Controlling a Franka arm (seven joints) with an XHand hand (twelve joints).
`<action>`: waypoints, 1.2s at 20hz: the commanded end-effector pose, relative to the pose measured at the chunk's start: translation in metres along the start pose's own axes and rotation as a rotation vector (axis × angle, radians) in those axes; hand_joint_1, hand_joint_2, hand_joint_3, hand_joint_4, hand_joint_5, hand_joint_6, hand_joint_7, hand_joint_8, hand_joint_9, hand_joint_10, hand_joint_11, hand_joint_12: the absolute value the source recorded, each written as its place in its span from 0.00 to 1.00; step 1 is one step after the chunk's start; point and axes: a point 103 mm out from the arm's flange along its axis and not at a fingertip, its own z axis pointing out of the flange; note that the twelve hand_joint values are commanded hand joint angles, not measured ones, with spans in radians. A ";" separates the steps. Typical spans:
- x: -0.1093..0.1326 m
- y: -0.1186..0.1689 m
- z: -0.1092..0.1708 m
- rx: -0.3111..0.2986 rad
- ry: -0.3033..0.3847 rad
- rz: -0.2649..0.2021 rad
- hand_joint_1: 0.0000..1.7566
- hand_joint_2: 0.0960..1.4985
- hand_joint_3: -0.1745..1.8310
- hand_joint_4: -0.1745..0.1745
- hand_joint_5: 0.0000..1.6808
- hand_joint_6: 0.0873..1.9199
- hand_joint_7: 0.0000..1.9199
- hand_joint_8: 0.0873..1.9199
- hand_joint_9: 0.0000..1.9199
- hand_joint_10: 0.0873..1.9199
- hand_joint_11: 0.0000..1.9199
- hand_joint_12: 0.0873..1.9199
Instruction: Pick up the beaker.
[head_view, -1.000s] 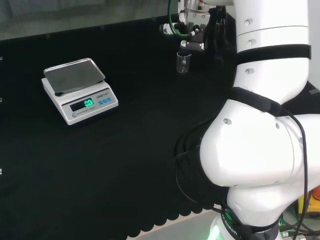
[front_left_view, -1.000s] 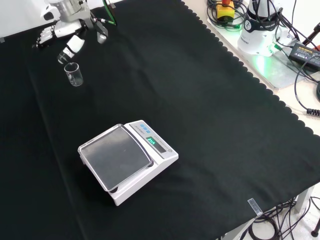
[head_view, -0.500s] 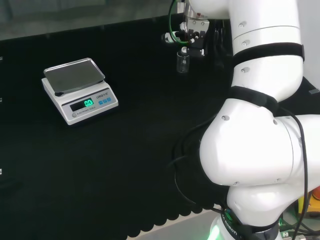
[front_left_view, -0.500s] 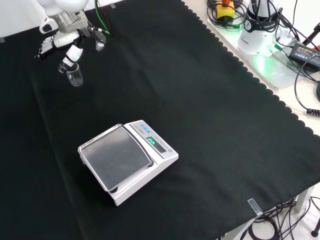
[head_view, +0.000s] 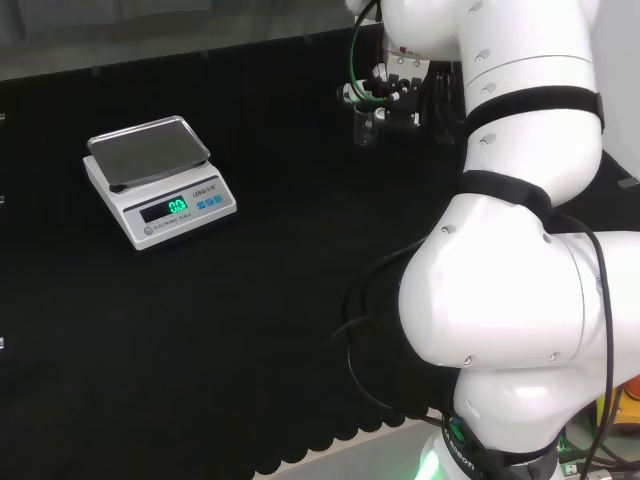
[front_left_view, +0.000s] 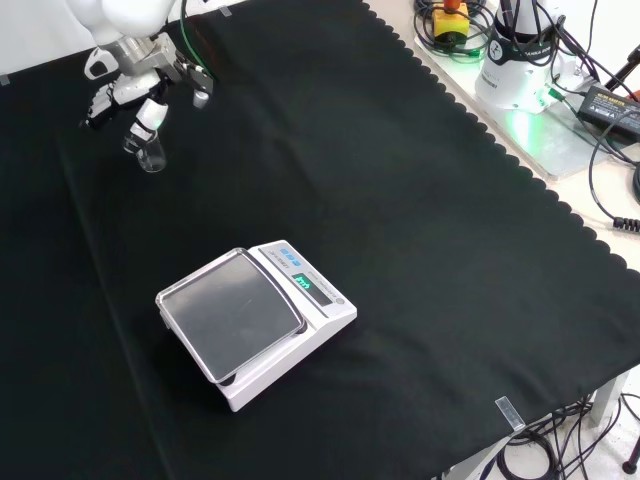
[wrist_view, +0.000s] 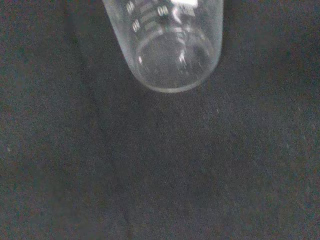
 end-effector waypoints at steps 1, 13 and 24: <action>0.001 -0.004 0.009 0.020 -0.020 0.001 0.09 0.67 0.15 0.27 0.14 0.00 0.00 0.32 0.00 0.29 0.00 0.75; 0.007 -0.015 0.014 0.034 -0.047 0.010 0.09 0.67 0.15 0.27 0.14 0.00 0.02 0.36 0.01 0.36 0.00 0.77; 0.011 -0.019 0.010 -0.035 -0.096 0.066 0.16 0.70 0.16 0.22 0.29 0.00 0.21 0.41 0.33 0.38 0.27 0.71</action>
